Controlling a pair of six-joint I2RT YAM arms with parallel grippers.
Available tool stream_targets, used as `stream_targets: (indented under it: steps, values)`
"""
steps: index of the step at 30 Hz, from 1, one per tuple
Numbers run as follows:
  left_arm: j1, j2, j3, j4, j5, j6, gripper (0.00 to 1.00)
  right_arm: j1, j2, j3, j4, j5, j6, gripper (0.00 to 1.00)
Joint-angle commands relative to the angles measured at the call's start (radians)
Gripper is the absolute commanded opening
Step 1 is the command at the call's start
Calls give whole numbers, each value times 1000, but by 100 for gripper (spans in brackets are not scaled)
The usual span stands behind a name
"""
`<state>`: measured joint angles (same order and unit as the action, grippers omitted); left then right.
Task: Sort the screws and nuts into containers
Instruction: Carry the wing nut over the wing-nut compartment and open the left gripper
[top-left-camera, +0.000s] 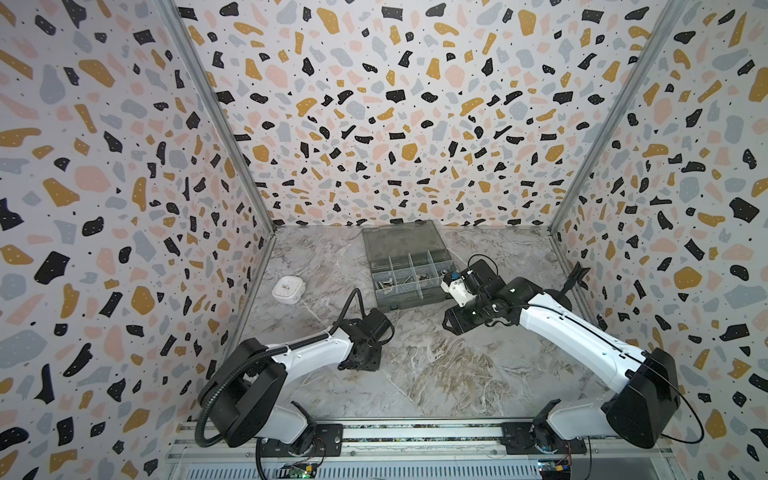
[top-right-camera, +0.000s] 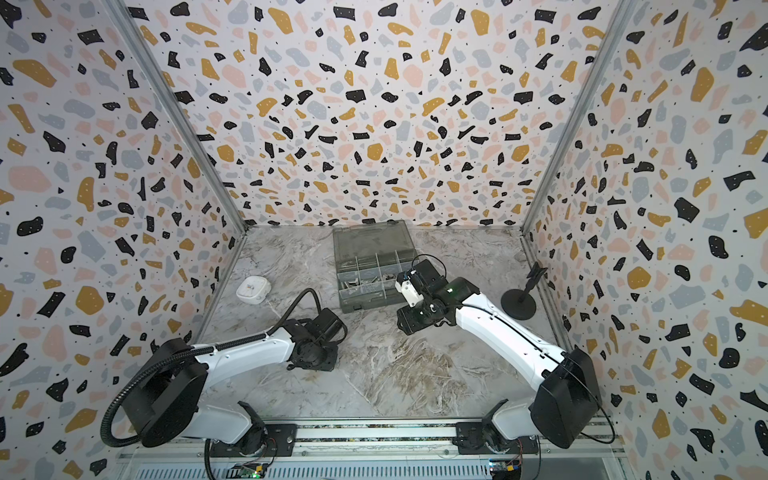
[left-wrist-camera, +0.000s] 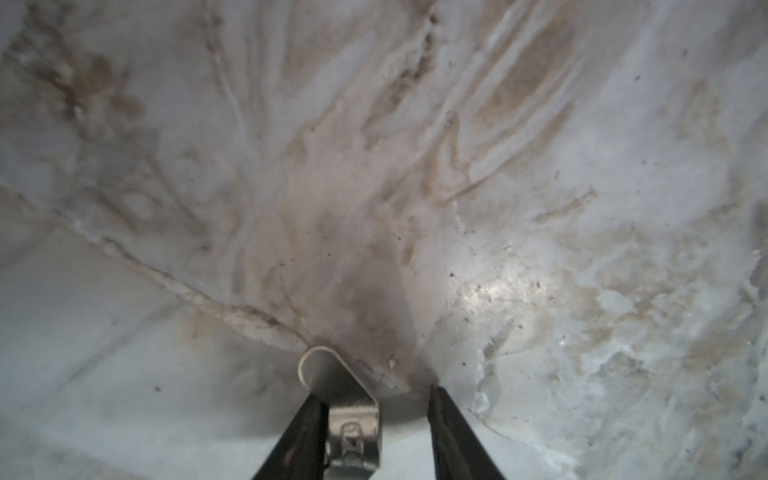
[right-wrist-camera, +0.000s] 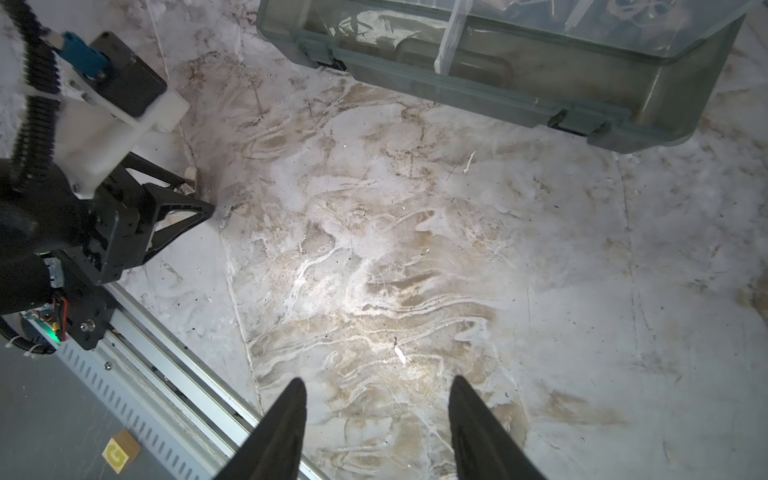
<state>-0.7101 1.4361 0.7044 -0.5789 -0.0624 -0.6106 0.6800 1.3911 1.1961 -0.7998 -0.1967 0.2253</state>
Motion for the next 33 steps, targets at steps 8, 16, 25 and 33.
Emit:
stream_targets:
  steps: [8, 16, 25, 33]
  values:
    - [-3, 16, 38, -27, -11, 11, 17, -3, -7, 37, -38, 14, -18, 58]
    - [-3, 89, 224, -103, -44, 62, 16, -37, -14, 31, -44, 34, -23, 58]
    - [-2, 289, 604, -199, -86, 176, 16, -102, -32, 18, -58, 40, -26, 58]
    - [27, 524, 988, -238, -63, 233, 16, -155, -66, 3, -82, 50, -19, 58]
